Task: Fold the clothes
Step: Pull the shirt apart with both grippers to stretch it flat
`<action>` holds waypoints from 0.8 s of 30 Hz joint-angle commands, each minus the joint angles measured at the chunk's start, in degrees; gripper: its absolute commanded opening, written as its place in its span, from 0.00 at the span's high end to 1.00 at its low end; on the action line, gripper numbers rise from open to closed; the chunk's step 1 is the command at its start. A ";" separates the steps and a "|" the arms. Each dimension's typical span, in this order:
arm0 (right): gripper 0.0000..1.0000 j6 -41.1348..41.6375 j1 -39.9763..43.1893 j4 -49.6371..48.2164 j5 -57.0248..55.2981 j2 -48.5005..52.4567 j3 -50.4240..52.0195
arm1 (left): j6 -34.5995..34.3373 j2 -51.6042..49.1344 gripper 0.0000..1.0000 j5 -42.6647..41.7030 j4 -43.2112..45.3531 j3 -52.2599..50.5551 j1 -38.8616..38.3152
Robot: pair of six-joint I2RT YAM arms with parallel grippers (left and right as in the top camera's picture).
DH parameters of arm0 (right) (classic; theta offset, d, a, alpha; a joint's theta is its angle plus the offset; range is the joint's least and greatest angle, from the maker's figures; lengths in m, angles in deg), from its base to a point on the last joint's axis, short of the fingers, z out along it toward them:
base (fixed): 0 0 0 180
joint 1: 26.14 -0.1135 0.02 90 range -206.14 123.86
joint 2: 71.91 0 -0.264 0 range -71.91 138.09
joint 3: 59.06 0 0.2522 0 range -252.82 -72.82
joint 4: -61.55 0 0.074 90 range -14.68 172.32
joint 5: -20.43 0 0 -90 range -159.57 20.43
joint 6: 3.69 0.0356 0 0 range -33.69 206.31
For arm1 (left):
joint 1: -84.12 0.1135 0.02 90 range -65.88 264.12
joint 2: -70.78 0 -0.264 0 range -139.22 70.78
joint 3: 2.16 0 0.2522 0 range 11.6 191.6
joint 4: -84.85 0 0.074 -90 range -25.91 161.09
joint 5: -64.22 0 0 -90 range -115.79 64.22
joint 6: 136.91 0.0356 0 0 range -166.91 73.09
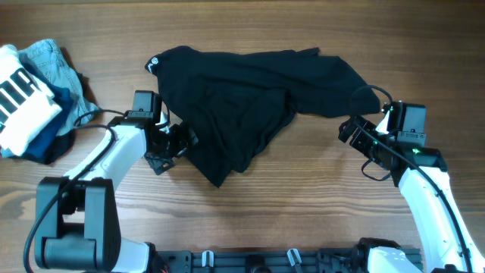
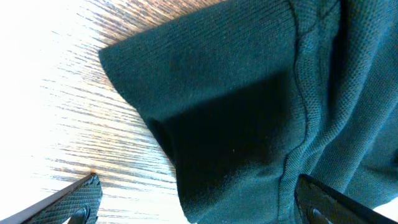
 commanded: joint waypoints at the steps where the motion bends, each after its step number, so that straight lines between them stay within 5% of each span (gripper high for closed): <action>1: 0.00 -1.03 0.24 0.24 -0.79 -0.50 -0.44 | -0.87 -1.60 0.00 0.42 5.95 -3.23 -1.49; 4: 0.00 -1.05 0.24 0.26 -0.79 -0.50 -0.44 | -0.87 -1.60 0.17 0.44 10.60 -3.23 -3.63; 6: 0.00 -1.05 0.24 0.39 -0.79 -0.50 -0.44 | -0.85 -1.60 0.50 0.48 12.24 -3.23 -5.33; 8: 0.00 -1.07 0.24 0.63 -0.79 -0.50 -0.44 | -0.85 -1.60 0.94 0.48 12.11 -3.23 -6.47; 13: 0.00 -1.11 0.24 0.70 -0.81 -0.50 -0.44 | -0.81 -0.83 0.96 6.84 6.49 -3.15 -3.30; 17: 0.00 -1.14 0.24 0.85 -0.81 -0.50 -0.44 | 3.37 2.64 0.96 15.52 3.06 1.05 7.72; 21: 0.00 -1.11 0.24 0.85 -0.81 -0.48 -0.44 | 4.13 5.11 0.96 11.98 2.93 9.03 18.58; 22: 0.00 -1.11 0.24 0.85 -0.81 -0.46 -0.44 | 4.13 5.20 0.70 9.94 2.91 10.05 19.69; 23: 0.00 -1.11 0.24 0.85 -0.81 -0.48 -0.44 | 4.13 5.20 0.22 7.39 2.71 10.60 20.39; 24: 0.00 -1.16 0.24 0.85 -0.81 -0.46 -0.44 | 4.13 5.20 0.00 4.33 1.84 10.64 20.72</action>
